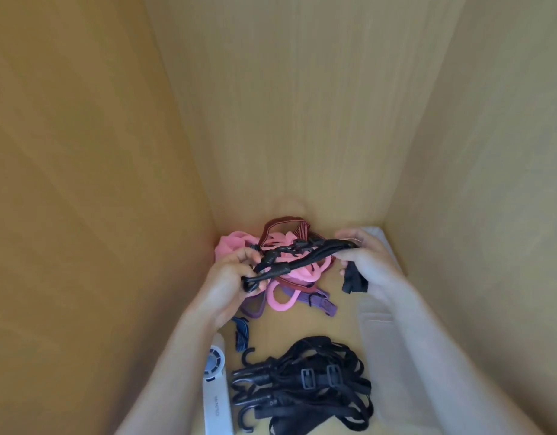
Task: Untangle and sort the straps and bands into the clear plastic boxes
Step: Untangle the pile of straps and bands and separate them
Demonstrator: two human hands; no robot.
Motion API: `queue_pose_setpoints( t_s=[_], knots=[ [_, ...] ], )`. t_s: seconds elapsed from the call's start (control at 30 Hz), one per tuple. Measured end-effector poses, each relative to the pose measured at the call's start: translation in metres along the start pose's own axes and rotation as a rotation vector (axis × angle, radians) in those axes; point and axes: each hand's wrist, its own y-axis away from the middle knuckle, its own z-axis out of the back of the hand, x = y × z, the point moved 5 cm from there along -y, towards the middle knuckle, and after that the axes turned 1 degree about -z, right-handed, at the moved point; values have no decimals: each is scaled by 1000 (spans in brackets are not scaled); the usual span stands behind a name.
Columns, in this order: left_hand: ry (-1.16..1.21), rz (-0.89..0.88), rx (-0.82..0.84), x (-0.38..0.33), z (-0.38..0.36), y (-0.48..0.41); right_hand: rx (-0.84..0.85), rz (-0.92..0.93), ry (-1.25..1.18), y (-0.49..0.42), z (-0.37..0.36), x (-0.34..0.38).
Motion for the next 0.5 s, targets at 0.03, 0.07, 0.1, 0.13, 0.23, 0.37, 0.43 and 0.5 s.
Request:
queue_pose_setpoints(
  t_s=[0.03, 0.07, 0.1, 0.13, 0.23, 0.37, 0.43, 0.5],
  knots=[
    [-13, 9, 2, 8, 3, 2, -1, -33, -45, 4, 0, -5],
    [-30, 18, 6, 14, 6, 5, 9, -58, -90, 10, -2, -8],
    [-47, 32, 12, 21, 9, 8, 30, -78, -140, 15, -5, -14],
    [-63, 57, 21, 29, 13, 11, 56, -93, -180, 21, -8, -20],
    [-119, 150, 96, 54, 18, 19, 101, -107, -134, 36, -15, -36],
    [-162, 276, 212, 76, 7, 29, 73, -74, 49, 47, -21, -49],
    [-170, 327, 248, 82, 3, 35, 64, -76, 73, 54, -25, -53],
    [-293, 326, 297, 87, 1, 42, 57, -88, 84, 61, -26, -59]
  ],
)
